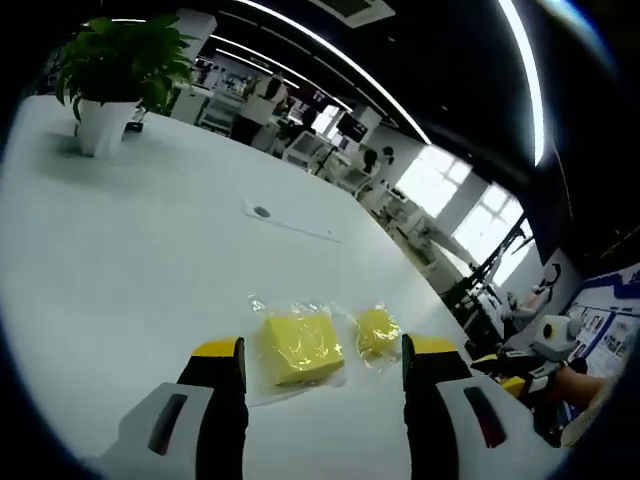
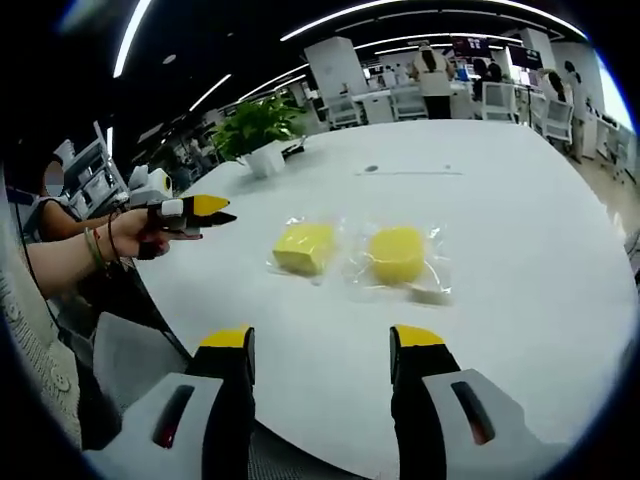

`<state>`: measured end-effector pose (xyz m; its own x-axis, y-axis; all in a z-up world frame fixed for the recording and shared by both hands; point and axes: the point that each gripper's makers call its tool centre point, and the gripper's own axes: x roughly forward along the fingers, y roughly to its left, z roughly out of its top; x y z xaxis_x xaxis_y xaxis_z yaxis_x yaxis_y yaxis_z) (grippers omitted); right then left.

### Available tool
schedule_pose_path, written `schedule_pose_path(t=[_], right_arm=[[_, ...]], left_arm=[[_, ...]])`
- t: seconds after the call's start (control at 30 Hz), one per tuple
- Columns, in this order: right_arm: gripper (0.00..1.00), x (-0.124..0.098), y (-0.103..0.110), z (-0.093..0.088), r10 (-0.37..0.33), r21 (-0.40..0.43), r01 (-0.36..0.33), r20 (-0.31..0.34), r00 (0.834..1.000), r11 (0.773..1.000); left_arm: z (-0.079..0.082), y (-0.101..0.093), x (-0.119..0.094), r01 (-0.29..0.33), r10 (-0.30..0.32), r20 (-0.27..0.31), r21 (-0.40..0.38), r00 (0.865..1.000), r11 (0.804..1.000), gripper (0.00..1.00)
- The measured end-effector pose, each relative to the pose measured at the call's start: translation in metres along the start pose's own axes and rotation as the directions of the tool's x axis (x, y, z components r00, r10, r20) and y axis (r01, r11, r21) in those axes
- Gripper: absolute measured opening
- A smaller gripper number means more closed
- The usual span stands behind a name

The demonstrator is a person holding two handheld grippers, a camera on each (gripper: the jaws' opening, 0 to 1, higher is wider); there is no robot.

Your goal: Compare the silicone blocks by pressing each to a similar depth, holding the contact briefly, and releasing to observe deformation and rebound differences across the visible hardness samples.

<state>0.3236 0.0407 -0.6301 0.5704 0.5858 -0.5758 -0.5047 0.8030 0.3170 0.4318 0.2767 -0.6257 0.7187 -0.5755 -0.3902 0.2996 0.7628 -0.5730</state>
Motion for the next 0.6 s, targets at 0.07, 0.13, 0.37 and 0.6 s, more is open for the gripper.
schedule_pose_path(t=[0.07, 0.13, 0.37, 0.6], right_arm=[[0.5, 0.0, -0.002, 0.0, -0.004, 0.001, 0.004, -0.003, 1.0, 1.0], [0.5, 0.001, -0.004, 0.0, -0.008, 0.001, 0.008, -0.008, 1.0, 1.0], [0.49, 0.007, -0.008, 0.0, -0.008, 0.0, 0.008, -0.027, 1.0, 1.0], [0.49, 0.011, -0.011, 0.0, -0.007, 0.003, 0.007, -0.041, 0.999, 1.0]], left_arm=[[-0.001, 0.004, 0.006, 0.001, -0.001, -0.009, -0.002, 1.0, 1.0, 0.62], [-0.001, 0.008, 0.013, 0.002, -0.002, -0.014, -0.014, 1.0, 1.0, 0.62], [-0.005, 0.02, 0.038, -0.003, 0.001, -0.034, -0.05, 0.999, 0.999, 0.63], [-0.008, 0.032, 0.059, -0.005, -0.001, -0.058, -0.099, 0.998, 0.995, 0.63]])
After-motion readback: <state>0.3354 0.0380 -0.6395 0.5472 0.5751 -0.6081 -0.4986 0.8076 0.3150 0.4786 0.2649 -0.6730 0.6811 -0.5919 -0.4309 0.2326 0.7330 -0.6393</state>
